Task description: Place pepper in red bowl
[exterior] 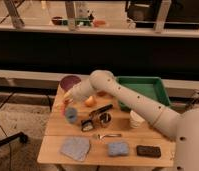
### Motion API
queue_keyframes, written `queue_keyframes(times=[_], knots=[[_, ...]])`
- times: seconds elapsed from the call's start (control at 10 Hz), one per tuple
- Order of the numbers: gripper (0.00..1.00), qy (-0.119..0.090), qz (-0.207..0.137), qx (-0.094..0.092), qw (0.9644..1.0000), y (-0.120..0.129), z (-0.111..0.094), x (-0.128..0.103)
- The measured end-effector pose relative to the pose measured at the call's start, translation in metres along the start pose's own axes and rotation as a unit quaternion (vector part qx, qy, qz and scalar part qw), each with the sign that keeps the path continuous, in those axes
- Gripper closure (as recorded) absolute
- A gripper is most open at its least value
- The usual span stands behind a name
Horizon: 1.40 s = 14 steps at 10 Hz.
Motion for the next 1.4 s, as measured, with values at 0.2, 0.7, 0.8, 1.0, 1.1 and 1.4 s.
queue_keyframes(times=[0.2, 0.7, 0.8, 1.0, 1.1, 1.4], knots=[[0.82, 0.01, 0.011, -0.002, 0.9999, 0.006, -0.008, 0.021], [0.82, 0.01, 0.011, -0.002, 0.9999, 0.005, -0.007, 0.021], [0.82, 0.01, 0.011, -0.001, 0.9999, 0.006, -0.007, 0.021], [0.82, 0.023, 0.011, 0.006, 0.9997, 0.003, -0.007, 0.024], [0.82, 0.04, 0.012, 0.013, 0.9991, 0.001, -0.011, 0.035], [0.82, 0.088, 0.014, 0.031, 0.9955, -0.008, -0.025, 0.08]])
